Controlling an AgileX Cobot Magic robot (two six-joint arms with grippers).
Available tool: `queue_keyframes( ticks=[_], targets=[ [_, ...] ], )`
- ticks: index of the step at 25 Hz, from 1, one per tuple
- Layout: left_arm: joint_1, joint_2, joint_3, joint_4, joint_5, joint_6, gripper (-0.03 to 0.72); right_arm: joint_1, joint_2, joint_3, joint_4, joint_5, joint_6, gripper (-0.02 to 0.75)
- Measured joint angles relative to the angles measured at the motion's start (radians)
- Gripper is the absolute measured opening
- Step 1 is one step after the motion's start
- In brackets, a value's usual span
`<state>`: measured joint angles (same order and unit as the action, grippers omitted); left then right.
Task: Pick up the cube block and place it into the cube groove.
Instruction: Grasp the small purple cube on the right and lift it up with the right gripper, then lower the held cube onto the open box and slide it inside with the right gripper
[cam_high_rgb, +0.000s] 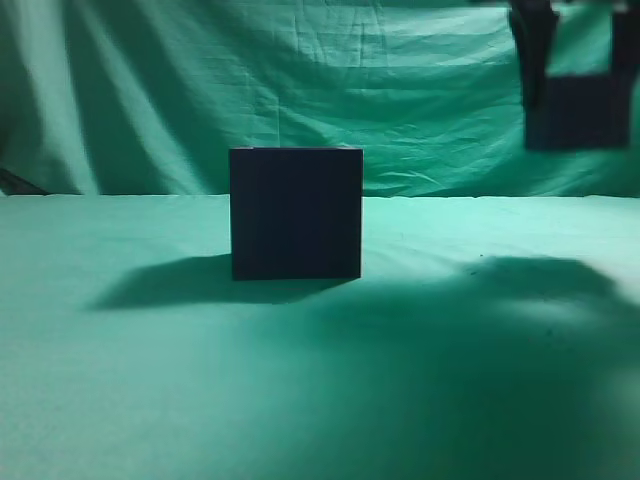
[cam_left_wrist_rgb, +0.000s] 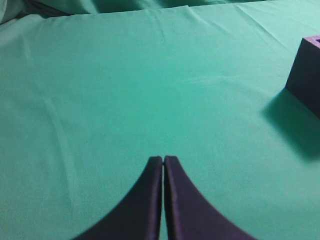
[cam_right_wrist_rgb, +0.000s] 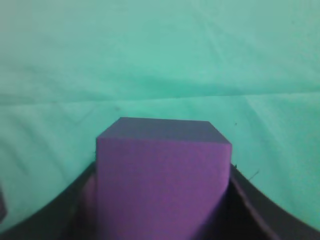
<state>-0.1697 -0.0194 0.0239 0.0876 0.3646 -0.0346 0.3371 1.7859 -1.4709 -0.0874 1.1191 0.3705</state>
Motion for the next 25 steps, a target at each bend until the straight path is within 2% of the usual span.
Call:
queue_keyframes(
  ticks=[5,9,12,16,25],
  targets=[
    [0.0,0.0,0.0,0.0,0.0,0.0,0.0,0.163,-0.007,-0.153,0.0,0.104,-0.023,0.435],
    [0.0,0.0,0.0,0.0,0.0,0.0,0.0,0.316,-0.007,-0.184,0.008,0.11,-0.029,0.435],
    [0.0,0.0,0.0,0.0,0.0,0.0,0.0,0.39,0.01,-0.186,0.012,0.082,-0.027,0.435],
    [0.0,0.0,0.0,0.0,0.0,0.0,0.0,0.429,0.043,-0.186,0.039,0.045,-0.022,0.435],
    [0.0,0.0,0.0,0.0,0.0,0.0,0.0,0.433,0.097,-0.186,0.08,-0.009,0.035,0.435]
  ],
)
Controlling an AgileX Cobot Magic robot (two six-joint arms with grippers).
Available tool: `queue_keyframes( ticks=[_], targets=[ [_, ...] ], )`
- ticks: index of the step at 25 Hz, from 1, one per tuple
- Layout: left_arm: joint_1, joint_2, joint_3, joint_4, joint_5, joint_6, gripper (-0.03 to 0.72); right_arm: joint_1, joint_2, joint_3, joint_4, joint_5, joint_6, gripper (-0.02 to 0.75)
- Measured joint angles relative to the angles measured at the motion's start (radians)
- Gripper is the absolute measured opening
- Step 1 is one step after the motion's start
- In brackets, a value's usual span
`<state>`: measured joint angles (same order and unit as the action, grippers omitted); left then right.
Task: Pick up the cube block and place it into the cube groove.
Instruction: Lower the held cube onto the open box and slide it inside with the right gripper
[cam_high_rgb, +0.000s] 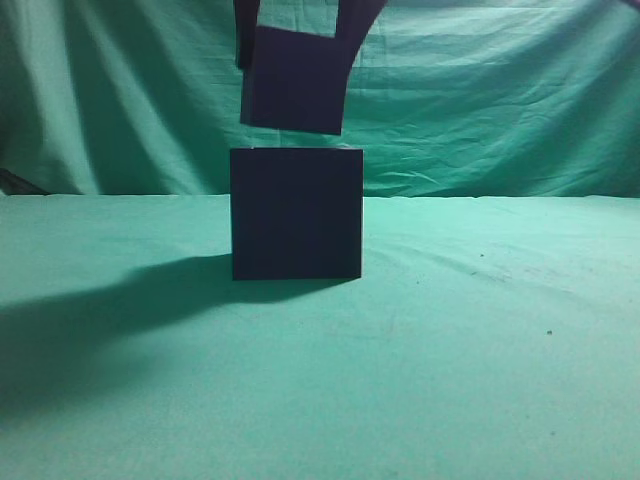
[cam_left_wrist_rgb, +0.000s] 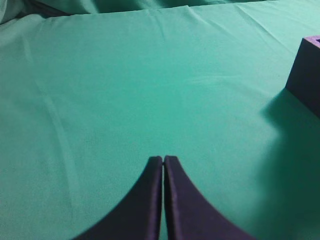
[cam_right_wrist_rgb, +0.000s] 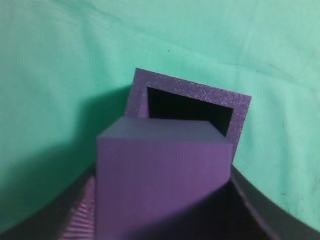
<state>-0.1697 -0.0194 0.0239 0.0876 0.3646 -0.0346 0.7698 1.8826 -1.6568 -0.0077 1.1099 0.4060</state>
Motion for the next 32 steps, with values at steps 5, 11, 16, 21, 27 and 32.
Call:
queue_keyframes(
  ticks=[5,11,16,21,27,32],
  targets=[
    [0.0,0.0,0.0,0.0,0.0,0.0,0.0,0.0,0.021,0.0,-0.007,-0.005,0.063,0.435],
    [0.0,0.0,0.0,0.0,0.0,0.0,0.0,0.004,0.027,-0.002,-0.103,-0.01,0.154,0.435],
    [0.0,0.0,0.0,0.0,0.0,0.0,0.0,0.004,0.036,-0.008,-0.119,-0.007,0.183,0.435],
    [0.0,0.0,0.0,0.0,0.0,0.0,0.0,0.004,0.041,-0.014,-0.103,-0.002,0.184,0.435],
    [0.0,0.0,0.0,0.0,0.0,0.0,0.0,0.004,0.042,-0.016,-0.095,0.0,0.184,0.435],
    [0.0,0.0,0.0,0.0,0.0,0.0,0.0,0.005,0.042,-0.016,-0.095,0.0,0.184,0.435]
  ],
)
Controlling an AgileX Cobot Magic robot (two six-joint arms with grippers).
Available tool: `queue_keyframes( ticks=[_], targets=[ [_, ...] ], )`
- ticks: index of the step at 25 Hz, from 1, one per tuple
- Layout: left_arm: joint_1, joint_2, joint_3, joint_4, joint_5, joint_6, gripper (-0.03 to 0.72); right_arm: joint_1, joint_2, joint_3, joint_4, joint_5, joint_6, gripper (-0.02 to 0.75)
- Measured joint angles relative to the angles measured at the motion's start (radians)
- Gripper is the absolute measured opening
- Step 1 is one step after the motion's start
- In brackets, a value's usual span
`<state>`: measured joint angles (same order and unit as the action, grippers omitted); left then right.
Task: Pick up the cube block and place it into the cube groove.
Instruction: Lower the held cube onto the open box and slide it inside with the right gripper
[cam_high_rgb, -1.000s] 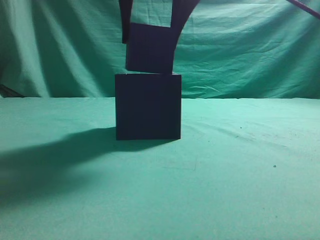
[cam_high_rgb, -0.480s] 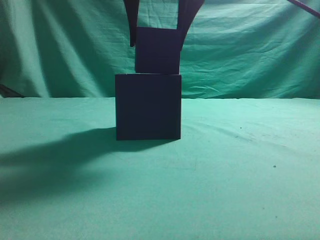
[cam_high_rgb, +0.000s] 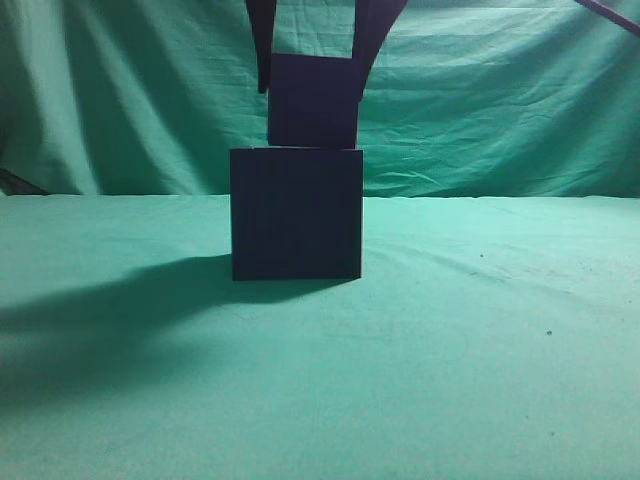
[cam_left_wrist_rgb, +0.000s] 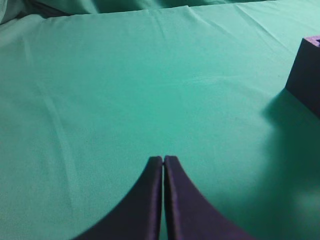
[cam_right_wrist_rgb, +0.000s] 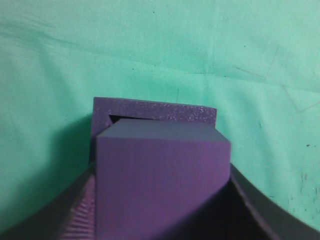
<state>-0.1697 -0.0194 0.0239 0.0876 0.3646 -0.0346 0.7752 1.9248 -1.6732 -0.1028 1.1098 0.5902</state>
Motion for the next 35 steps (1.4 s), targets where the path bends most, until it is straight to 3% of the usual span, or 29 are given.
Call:
queue_keyframes(
  ticks=[14,29,32,35],
  targets=[
    [0.0,0.0,0.0,0.0,0.0,0.0,0.0,0.022,0.031,0.008,0.046,0.008,0.004,0.435],
    [0.0,0.0,0.0,0.0,0.0,0.0,0.0,0.022,0.035,0.01,0.015,-0.001,-0.002,0.435],
    [0.0,0.0,0.0,0.0,0.0,0.0,0.0,0.022,0.035,0.008,0.015,-0.003,-0.009,0.543],
    [0.0,0.0,0.0,0.0,0.0,0.0,0.0,0.022,0.035,-0.031,0.012,0.022,-0.025,0.543]
  ],
)
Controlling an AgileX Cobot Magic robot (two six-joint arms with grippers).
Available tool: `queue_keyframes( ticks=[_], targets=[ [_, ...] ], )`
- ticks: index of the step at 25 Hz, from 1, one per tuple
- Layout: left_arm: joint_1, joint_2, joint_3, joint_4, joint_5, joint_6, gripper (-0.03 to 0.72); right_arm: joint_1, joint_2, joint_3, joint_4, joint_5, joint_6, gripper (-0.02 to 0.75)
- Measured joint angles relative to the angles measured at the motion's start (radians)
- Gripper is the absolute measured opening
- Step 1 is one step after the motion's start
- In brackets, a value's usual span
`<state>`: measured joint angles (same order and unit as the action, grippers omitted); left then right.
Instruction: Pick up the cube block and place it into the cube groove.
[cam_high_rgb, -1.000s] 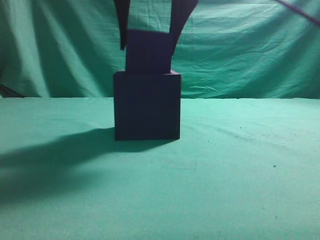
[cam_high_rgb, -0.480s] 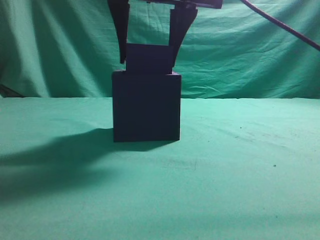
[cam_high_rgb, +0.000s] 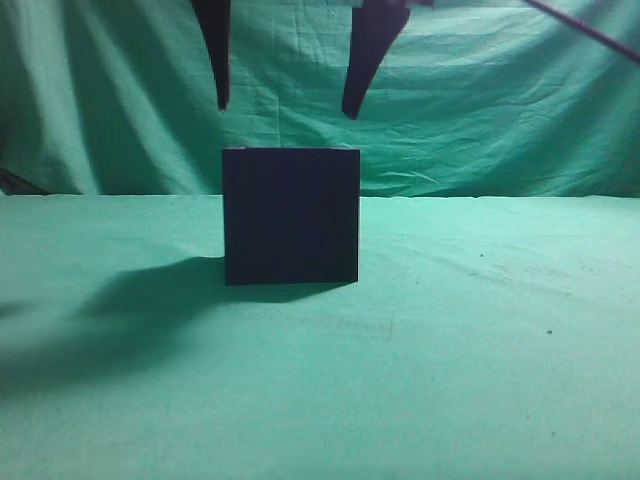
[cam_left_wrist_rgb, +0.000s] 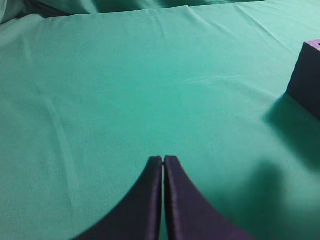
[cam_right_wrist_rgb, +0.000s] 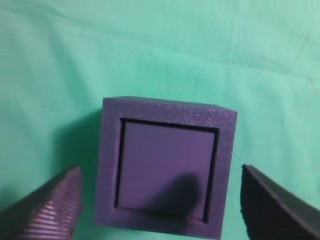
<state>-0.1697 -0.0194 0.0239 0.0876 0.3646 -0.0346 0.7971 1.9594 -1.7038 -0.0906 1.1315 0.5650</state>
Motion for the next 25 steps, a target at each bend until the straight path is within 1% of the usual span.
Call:
queue_keyframes(
  ticks=[3,6,8,9,10,13,19,21,25],
  targets=[
    [0.0,0.0,0.0,0.0,0.0,0.0,0.0,0.0,0.0,-0.078,-0.017,0.06,-0.036,0.543],
    [0.0,0.0,0.0,0.0,0.0,0.0,0.0,0.0,0.0,-0.176,-0.051,0.1,-0.093,0.373],
    [0.0,0.0,0.0,0.0,0.0,0.0,0.0,0.0,-0.019,-0.215,-0.058,0.103,-0.131,0.232],
    [0.0,0.0,0.0,0.0,0.0,0.0,0.0,0.0,-0.036,-0.223,-0.058,0.106,-0.141,0.147],
    [0.0,0.0,0.0,0.0,0.0,0.0,0.0,0.0,-0.054,-0.225,-0.058,0.11,-0.151,0.086],
    [0.0,0.0,0.0,0.0,0.0,0.0,0.0,0.0,-0.137,-0.225,-0.058,0.119,-0.21,0.0],
    [0.0,0.0,0.0,0.0,0.0,0.0,0.0,0.0,-0.374,-0.204,-0.058,0.125,-0.237,0.0],
    [0.0,0.0,0.0,0.0,0.0,0.0,0.0,0.0,-0.462,-0.15,-0.058,0.127,-0.238,0.0],
    [-0.001,0.0,0.0,0.0,0.0,0.0,0.0,0.0,-0.65,0.046,-0.058,0.133,-0.24,0.0]
  ],
)
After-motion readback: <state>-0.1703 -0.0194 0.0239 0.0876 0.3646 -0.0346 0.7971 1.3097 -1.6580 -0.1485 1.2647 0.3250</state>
